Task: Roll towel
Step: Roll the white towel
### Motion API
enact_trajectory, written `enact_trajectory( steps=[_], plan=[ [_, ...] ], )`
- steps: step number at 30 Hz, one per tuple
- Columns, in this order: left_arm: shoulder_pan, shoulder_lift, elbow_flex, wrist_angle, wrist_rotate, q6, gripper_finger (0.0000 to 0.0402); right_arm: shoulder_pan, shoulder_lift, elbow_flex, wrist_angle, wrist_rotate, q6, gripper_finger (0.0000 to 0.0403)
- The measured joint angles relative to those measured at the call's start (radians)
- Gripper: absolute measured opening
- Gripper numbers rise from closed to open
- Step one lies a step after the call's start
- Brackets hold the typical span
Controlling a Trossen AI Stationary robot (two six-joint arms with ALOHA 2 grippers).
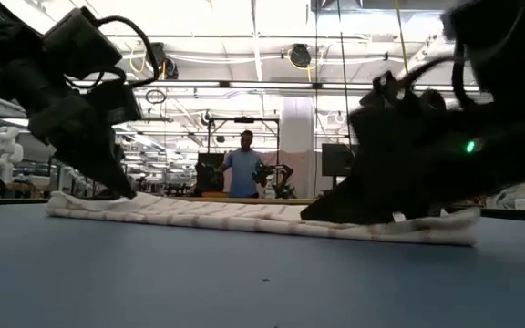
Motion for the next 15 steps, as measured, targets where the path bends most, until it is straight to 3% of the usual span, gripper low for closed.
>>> enact_trajectory(
  steps=[6, 15],
  plan=[
    [-0.001, -0.023, -0.008, -0.135, -0.023, -0.098, 0.0067, 0.012, -0.087, 0.049, -0.056, -0.042, -0.071, 0.0000],
    [0.000, -0.019, -0.080, -0.108, -0.143, -0.181, 0.0067, 0.010, -0.157, 0.049, -0.181, -0.055, -0.193, 0.0000]
  ],
)
